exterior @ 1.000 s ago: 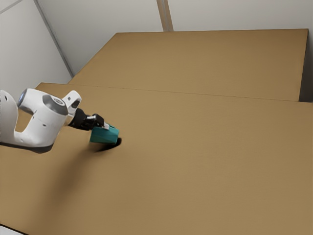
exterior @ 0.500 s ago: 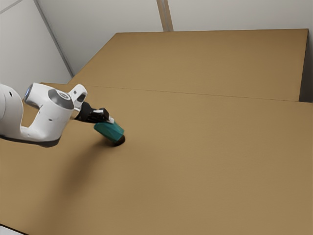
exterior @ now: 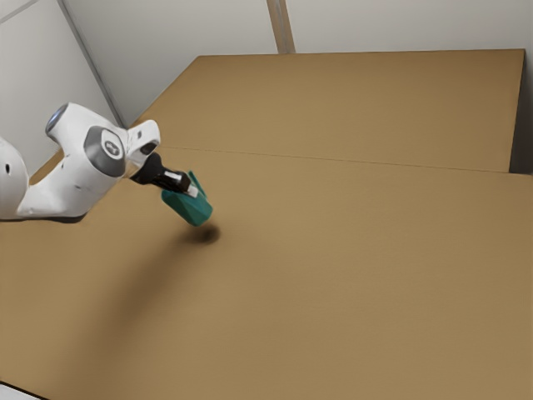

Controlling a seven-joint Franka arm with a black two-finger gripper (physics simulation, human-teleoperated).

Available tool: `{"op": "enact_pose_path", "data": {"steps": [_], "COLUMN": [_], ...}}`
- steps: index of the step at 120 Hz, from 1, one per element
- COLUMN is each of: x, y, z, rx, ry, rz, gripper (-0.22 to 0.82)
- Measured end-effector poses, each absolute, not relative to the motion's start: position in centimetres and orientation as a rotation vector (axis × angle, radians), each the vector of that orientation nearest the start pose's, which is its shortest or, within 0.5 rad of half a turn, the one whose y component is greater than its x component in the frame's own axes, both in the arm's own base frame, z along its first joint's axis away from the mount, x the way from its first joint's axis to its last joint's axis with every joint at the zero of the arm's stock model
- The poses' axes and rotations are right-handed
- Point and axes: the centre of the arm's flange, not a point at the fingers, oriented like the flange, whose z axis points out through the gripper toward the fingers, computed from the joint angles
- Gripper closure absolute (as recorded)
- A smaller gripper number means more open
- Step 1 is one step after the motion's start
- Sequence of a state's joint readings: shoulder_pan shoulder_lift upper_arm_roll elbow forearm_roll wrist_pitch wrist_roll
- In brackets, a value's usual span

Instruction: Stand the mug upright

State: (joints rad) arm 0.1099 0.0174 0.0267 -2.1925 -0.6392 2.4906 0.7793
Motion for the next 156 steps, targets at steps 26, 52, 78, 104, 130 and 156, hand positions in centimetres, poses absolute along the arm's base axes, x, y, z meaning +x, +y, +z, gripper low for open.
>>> {"op": "enact_pose_path", "data": {"steps": [26,52,78,104,130,156], "x": [52.3,50.6,50.7,50.9,51.2,51.4], "y": [4.1,4.8,3.6,3.8,3.7,3.6], "z": [41.8,39.6,38.8,37.8,37.7,36.9], "rx": [-3.252,-3.241,-3.218,-3.217,-3.214,-3.214], "ry": [0.488,0.331,0.225,0.085,-0.022,-0.097], "rz": [-0.415,-0.202,-0.127,-0.105,-0.132,-0.118], "gripper": [0.79,0.79,0.79,0.79,0.79,0.79]}}
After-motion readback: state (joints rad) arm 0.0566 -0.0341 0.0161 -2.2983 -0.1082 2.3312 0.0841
